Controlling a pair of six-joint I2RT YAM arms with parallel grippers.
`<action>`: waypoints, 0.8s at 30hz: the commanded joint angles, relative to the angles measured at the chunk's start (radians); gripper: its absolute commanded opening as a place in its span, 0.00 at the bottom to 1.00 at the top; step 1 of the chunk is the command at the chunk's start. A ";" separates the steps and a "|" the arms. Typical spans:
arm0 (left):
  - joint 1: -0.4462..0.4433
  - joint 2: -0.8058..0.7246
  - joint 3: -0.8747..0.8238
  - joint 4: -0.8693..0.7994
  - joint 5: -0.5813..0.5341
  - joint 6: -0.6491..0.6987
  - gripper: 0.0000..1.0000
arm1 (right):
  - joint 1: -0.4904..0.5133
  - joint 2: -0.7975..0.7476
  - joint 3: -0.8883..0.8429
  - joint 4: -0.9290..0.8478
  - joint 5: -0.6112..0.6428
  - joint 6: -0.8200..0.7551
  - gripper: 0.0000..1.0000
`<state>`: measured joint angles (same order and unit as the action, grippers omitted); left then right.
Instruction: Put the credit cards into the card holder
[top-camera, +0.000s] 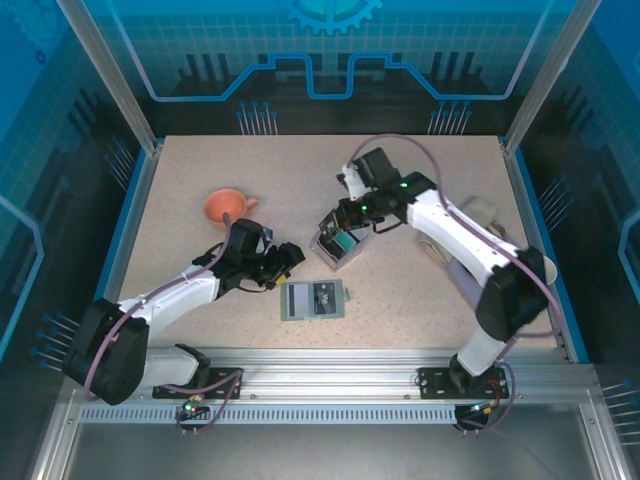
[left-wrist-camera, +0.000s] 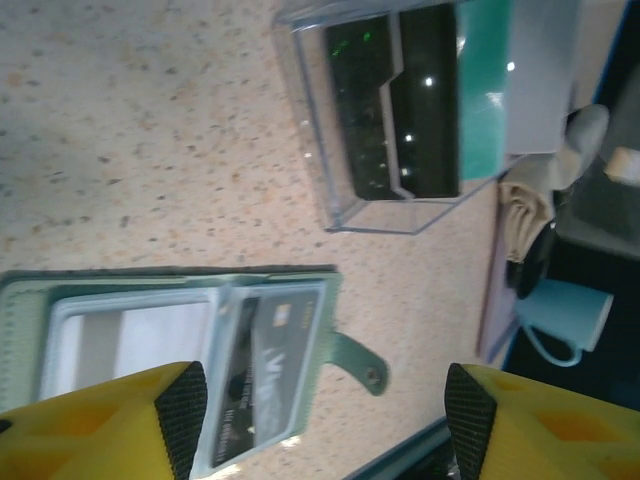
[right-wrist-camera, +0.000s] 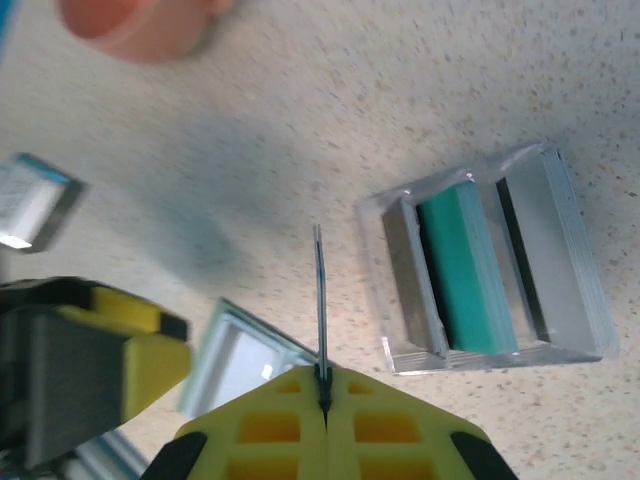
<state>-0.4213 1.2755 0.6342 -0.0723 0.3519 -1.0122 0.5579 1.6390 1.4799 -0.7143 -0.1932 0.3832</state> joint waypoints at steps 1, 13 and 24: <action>0.019 -0.047 0.058 0.069 0.042 -0.053 0.68 | -0.039 -0.112 -0.097 0.158 -0.130 0.135 0.00; 0.026 0.022 0.155 0.384 0.159 -0.160 0.67 | -0.064 -0.285 -0.326 0.493 -0.281 0.439 0.00; 0.026 0.013 0.137 0.560 0.196 -0.214 0.36 | -0.119 -0.281 -0.396 0.585 -0.348 0.542 0.01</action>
<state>-0.3988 1.3121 0.7677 0.3962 0.5110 -1.2144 0.4549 1.3739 1.1099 -0.1806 -0.4957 0.8803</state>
